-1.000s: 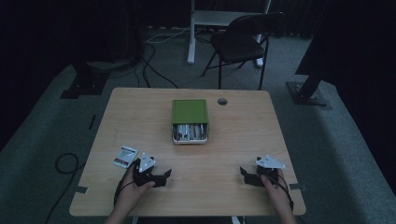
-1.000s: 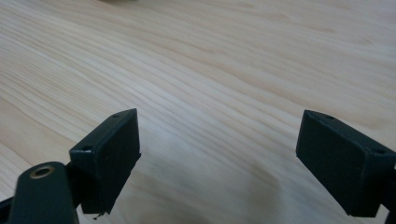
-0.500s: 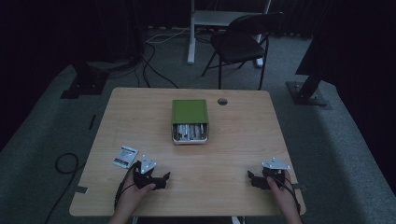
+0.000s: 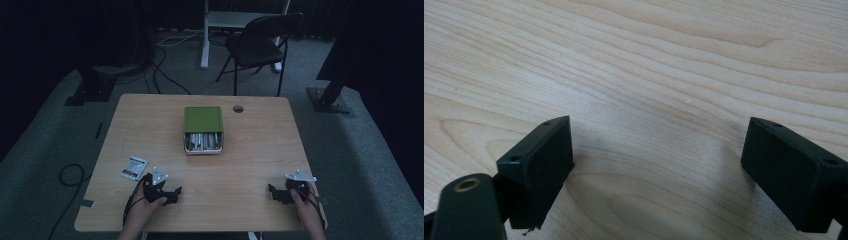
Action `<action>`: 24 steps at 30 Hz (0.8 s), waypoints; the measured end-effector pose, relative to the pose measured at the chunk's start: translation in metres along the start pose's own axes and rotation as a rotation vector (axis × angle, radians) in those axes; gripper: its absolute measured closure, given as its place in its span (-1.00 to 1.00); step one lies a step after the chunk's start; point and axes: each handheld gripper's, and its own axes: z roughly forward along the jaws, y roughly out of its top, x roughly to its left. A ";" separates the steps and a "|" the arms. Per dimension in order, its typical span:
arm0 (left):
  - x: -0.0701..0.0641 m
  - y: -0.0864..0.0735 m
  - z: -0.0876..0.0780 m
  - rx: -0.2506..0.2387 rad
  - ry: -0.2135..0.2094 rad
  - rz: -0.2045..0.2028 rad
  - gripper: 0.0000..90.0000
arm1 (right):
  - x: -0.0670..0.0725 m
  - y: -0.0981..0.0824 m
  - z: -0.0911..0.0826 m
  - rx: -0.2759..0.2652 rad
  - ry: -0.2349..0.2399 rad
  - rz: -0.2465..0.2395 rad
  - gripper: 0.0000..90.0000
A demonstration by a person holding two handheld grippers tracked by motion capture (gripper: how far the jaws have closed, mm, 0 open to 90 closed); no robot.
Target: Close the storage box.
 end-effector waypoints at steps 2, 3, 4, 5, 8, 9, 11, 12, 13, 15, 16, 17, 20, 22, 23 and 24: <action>-0.001 0.000 0.000 0.003 0.007 0.005 -0.79 | 0.000 0.000 0.000 0.000 0.000 0.000 -0.72; -0.002 0.000 0.001 0.005 0.014 0.012 -0.79 | 0.000 0.000 0.000 0.000 0.000 0.000 -0.72; -0.003 0.000 0.001 0.008 0.025 0.021 -0.79 | 0.000 0.000 0.000 0.000 0.000 0.000 -0.72; -0.004 0.001 0.002 0.010 0.028 0.018 -0.79 | 0.000 0.000 0.000 0.000 0.000 0.000 -0.72; -0.006 0.001 0.001 0.009 0.042 0.006 -0.79 | 0.000 0.000 0.000 0.000 0.000 0.000 -0.72; -0.007 0.000 0.001 0.009 0.046 0.003 -0.79 | 0.000 0.000 0.000 0.000 -0.001 0.000 -0.72; -0.008 0.000 0.001 0.010 0.060 -0.012 -0.79 | 0.000 0.000 0.000 0.000 0.000 0.000 -0.72; -0.009 0.000 0.001 0.010 0.066 -0.018 -0.79 | 0.000 0.000 0.000 0.000 -0.001 0.001 -0.73; -0.010 -0.001 0.000 0.010 0.073 -0.023 -0.79 | 0.000 0.000 0.000 0.001 -0.002 0.002 -0.73; -0.010 -0.001 0.000 0.011 0.077 -0.026 -0.79 | 0.000 0.000 0.000 0.001 -0.003 0.002 -0.73; -0.010 -0.001 0.000 0.011 0.077 -0.028 -0.79 | 0.000 0.000 0.000 0.001 -0.003 0.003 -0.73; -0.010 -0.001 0.000 0.011 0.078 -0.028 -0.79 | 0.000 0.000 0.000 0.002 -0.003 0.003 -0.73; -0.011 -0.001 0.000 0.011 0.079 -0.030 -0.79 | 0.000 0.000 0.000 0.002 -0.003 0.003 -0.73; -0.011 -0.001 0.000 0.011 0.079 -0.030 -0.79 | 0.000 0.000 0.000 0.001 -0.003 0.003 -0.73; -0.011 -0.001 0.000 0.011 0.079 -0.031 -0.79 | 0.000 0.000 0.000 0.001 -0.003 0.002 -0.73; -0.011 -0.001 0.000 0.011 0.079 -0.030 -0.79 | 0.000 0.000 0.000 0.001 -0.003 0.002 -0.73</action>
